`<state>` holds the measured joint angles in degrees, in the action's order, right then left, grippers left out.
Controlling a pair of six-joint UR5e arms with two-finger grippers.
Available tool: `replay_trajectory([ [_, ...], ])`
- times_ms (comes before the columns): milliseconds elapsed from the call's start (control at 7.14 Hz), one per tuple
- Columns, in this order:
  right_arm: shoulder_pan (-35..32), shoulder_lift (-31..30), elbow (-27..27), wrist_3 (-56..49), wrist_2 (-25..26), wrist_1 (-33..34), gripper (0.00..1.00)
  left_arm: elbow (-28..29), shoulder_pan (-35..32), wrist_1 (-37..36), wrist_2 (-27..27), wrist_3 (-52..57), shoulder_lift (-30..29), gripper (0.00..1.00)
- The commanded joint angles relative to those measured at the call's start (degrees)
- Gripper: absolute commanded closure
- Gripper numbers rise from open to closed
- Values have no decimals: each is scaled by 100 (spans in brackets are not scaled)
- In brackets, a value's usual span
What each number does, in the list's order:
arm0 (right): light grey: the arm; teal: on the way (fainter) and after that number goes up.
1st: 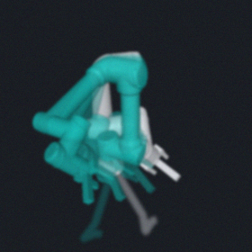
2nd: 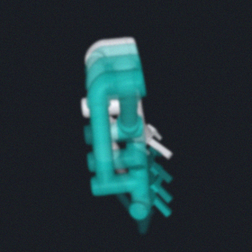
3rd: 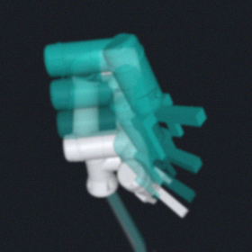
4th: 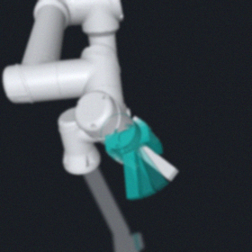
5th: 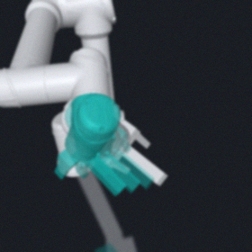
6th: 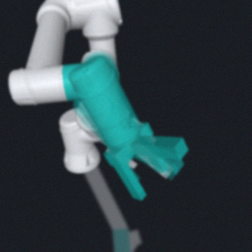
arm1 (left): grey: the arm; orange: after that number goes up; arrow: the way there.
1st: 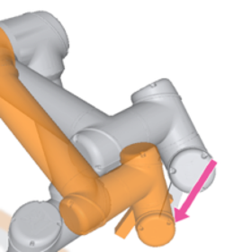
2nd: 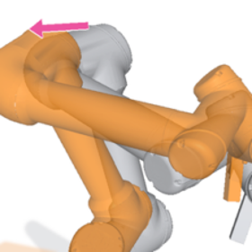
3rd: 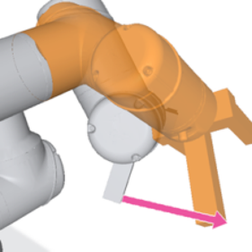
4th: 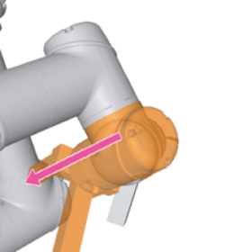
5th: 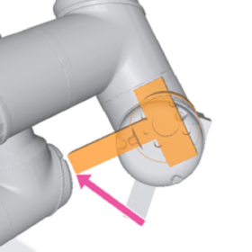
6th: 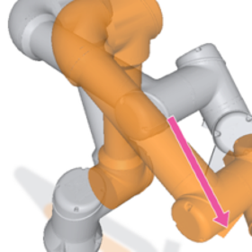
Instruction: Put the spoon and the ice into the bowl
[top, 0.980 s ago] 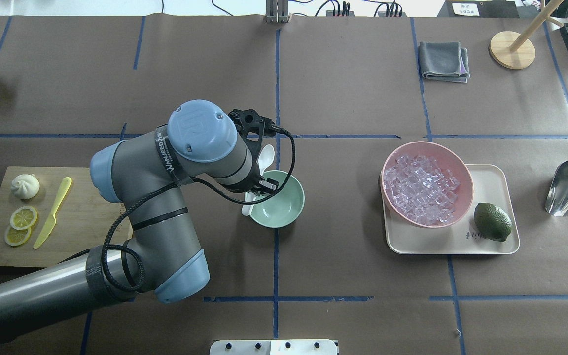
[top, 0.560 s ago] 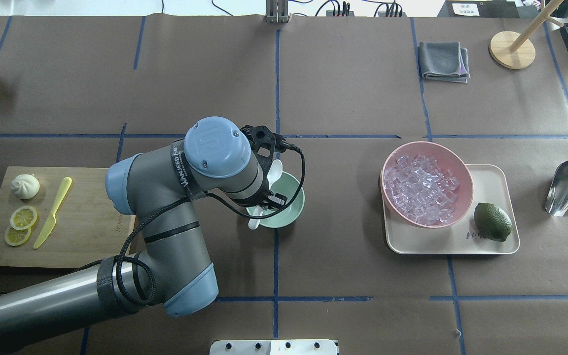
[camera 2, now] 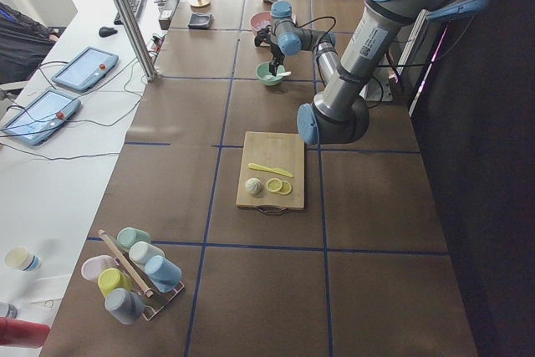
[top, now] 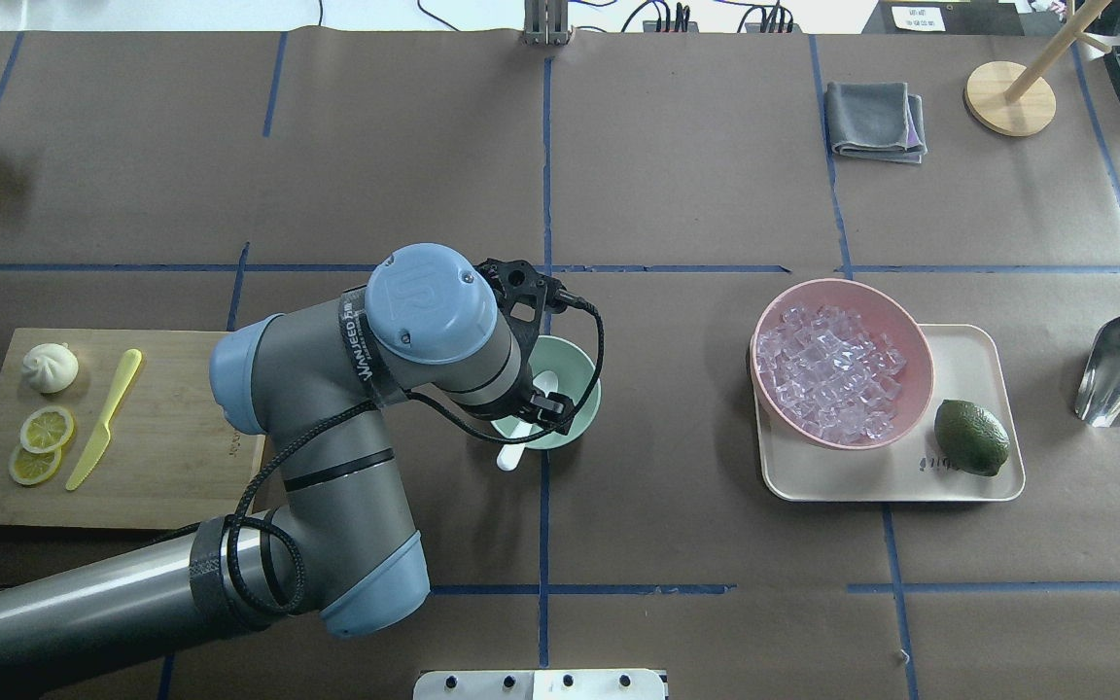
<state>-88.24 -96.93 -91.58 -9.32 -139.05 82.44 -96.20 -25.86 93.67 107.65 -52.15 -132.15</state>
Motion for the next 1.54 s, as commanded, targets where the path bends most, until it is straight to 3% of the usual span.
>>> replay_trajectory([
  [0,9,16,9,9,9,0,0,-152,-173,-259,97,47,180,1],
  [420,17,95,-53,280,-69,-26,1,-1695,-1198,-1393,326,1764,1530,1],
  [560,70,217,-175,534,-105,-17,0,-1952,-1794,-1361,814,2222,2144,1],
  [840,559,297,-796,1515,-35,0,0,-2008,-3330,-1299,2123,3652,3243,0],
  [1120,1174,463,-1525,2718,18,44,0,-1920,-4598,-1299,2313,4430,4133,0],
  [1400,2052,543,-2186,3828,534,53,0,-1194,-5661,-1247,2312,5531,4426,0],
])
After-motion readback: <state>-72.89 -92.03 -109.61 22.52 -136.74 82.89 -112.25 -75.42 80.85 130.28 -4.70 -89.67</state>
